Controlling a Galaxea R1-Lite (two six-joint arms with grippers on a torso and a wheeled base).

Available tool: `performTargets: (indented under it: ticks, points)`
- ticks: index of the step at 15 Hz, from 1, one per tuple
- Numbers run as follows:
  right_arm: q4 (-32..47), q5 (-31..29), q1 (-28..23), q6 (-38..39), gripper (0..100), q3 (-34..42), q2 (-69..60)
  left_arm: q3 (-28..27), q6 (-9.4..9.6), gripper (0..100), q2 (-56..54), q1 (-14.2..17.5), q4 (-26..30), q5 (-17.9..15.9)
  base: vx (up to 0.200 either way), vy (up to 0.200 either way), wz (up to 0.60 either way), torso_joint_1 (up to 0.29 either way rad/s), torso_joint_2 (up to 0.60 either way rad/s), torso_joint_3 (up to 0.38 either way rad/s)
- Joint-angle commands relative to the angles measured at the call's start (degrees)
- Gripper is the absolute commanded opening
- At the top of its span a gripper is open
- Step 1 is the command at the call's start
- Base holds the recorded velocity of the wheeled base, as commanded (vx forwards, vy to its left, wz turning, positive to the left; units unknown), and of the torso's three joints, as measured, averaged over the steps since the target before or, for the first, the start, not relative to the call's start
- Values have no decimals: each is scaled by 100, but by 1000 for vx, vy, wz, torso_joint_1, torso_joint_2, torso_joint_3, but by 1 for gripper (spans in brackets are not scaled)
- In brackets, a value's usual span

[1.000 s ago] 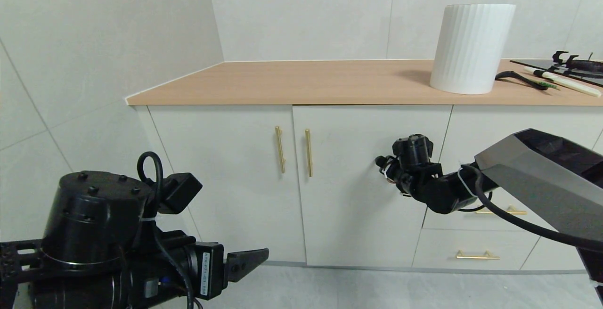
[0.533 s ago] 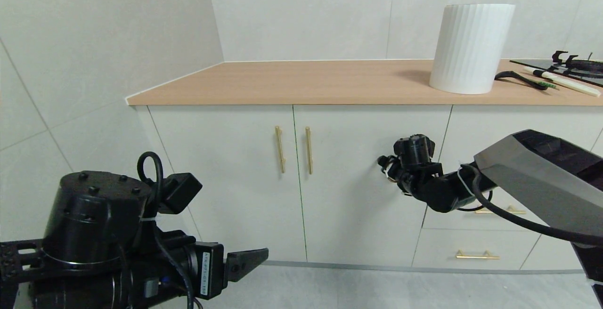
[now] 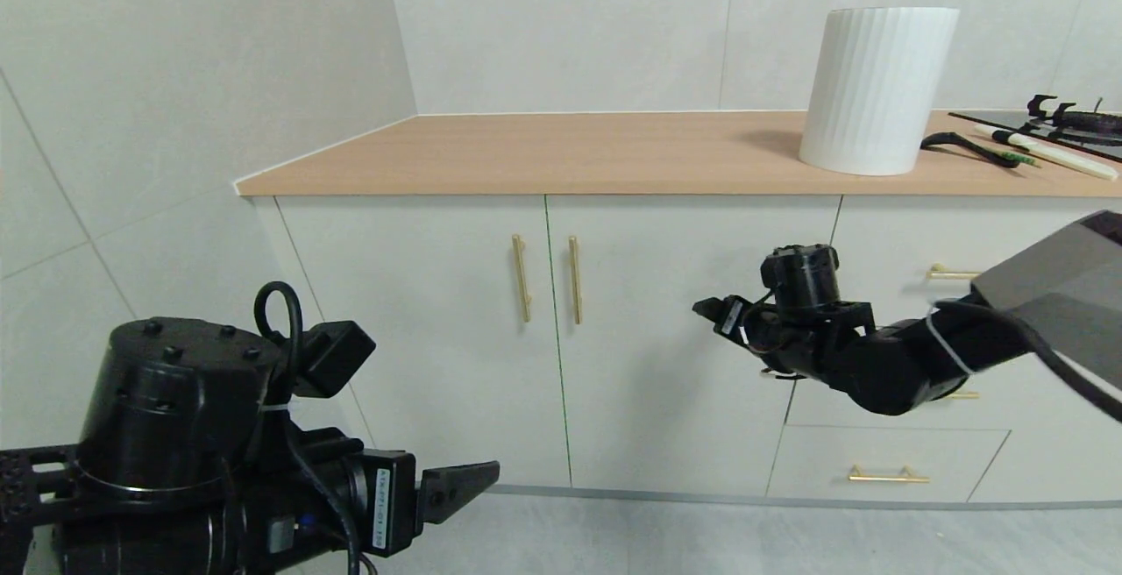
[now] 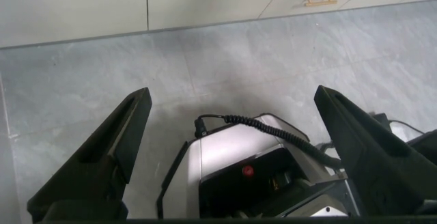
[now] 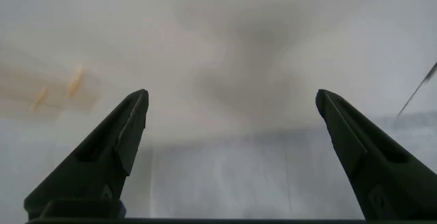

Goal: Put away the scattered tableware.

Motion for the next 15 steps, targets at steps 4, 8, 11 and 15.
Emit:
performTargets:
  ticks: [4,8,11,15]
  points:
    - [36,219,356,-900,100,1602,-2857,-52,173,100,-569,105,-111,168,0,0,0,0,0,0]
    - [63,61,347,-2324,100,3298,-5581,-8,613,100,-1501,483,-76,309,0,0,0,0,0,0]
    - [124,69,127,-2693,100,4159,-7207,290,613,100,-2494,483,-76,493,0,0,0,0,0,0]
    - [2269,78,-743,-3177,100,4361,-9905,826,938,100,-4392,940,231,502,0,0,0,0,0,0]
